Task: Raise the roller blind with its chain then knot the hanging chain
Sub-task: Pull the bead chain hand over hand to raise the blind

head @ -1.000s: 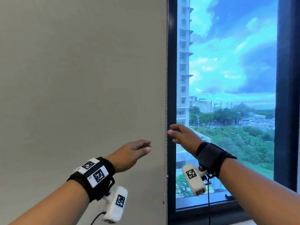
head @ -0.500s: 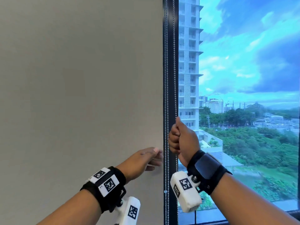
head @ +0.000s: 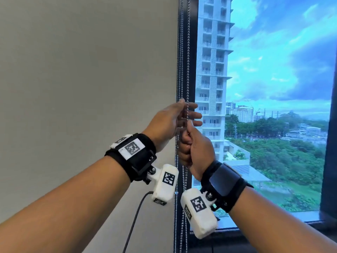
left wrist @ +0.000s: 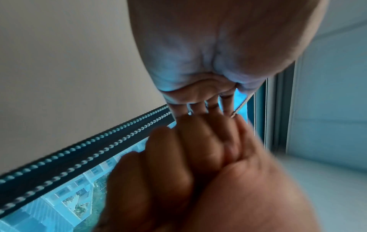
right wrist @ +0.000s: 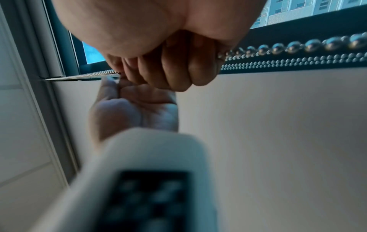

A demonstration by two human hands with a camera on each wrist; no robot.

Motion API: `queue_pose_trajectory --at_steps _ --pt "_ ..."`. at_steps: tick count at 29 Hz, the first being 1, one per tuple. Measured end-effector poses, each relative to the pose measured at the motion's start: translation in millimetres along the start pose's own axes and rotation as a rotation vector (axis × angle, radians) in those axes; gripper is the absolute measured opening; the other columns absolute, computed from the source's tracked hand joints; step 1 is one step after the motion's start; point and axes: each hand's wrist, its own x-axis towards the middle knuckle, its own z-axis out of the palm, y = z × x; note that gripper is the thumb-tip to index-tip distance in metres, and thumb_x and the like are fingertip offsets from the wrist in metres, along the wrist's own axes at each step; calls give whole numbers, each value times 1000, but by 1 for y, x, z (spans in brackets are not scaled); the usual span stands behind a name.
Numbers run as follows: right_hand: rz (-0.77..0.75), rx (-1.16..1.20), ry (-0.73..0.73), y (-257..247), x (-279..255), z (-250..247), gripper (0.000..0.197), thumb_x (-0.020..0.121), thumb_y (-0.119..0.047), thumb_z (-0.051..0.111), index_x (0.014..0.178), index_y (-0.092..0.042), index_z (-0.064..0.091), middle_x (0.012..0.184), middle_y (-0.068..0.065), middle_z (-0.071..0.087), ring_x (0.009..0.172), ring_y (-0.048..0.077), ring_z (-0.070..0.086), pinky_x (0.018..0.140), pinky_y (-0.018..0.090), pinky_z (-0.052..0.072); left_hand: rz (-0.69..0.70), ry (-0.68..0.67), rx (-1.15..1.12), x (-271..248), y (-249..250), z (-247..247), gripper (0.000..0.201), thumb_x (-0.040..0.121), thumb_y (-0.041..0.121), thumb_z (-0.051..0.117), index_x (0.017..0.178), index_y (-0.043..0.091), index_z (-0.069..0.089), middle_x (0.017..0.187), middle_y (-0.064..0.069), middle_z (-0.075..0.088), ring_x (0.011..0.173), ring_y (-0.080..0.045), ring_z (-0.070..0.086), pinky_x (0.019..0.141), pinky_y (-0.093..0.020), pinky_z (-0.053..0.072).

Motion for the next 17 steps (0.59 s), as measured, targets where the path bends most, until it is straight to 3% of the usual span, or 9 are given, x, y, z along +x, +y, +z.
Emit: queue_pose_trajectory --at_steps 2,5,7,9,12,14,16,17 --pt "35 -6 -23 -1 4 -11 54 97 -55 40 54 -24 27 45 -4 19 35 8 15 42 14 11 35 66 -43 6 5 8 41 108 32 32 112 2 59 87 -13 63 79 -27 68 84 -45 55" --pt "88 -94 -80 4 4 -26 54 100 -48 39 52 -24 29 45 -5 21 34 8 16 41 14 12 28 127 -74 8 -8 22 31 107 29 33 94 9 52 70 -2 44 54 -14 47 71 -37 53" --pt "116 -134 -124 12 0 -32 55 102 -41 38 49 -25 31 45 -7 22 35 7 17 43 17 8 6 166 -92 5 -22 29 30 107 28 33 84 14 47 67 -1 33 53 -12 30 57 -27 46" --pt "129 -164 -186 21 -1 -41 54 103 -37 38 50 -25 31 46 -7 22 38 6 16 45 22 6 -14 209 -124 1 -34 35 32 106 28 34 79 16 45 66 0 26 55 -12 21 51 -23 36" --pt "97 -326 -312 27 -5 -55 48 104 -30 38 57 -19 34 48 -5 27 42 8 23 41 20 17 -43 271 -178 -8 -42 41 33 104 29 37 73 19 42 63 2 24 52 -12 17 44 -22 26" --pt "77 -533 -433 21 -4 -69 39 100 -28 44 64 -15 48 55 -2 43 52 13 37 50 24 32 -43 296 -169 -13 -42 48 35 104 31 38 70 21 40 59 5 27 47 -10 17 39 -21 19" --pt "74 -660 -494 5 -2 -80 15 83 -24 57 83 -9 60 75 1 56 71 14 51 69 31 46 -26 299 -150 -18 -40 55 37 104 31 37 68 23 38 56 6 26 44 -9 16 39 -18 16" --pt "55 -683 -500 -5 2 -83 23 74 -20 58 92 -6 61 86 4 59 81 14 55 81 34 49 -11 298 -140 -20 -39 56 37 104 30 36 67 23 37 55 5 25 43 -9 16 39 -17 16"
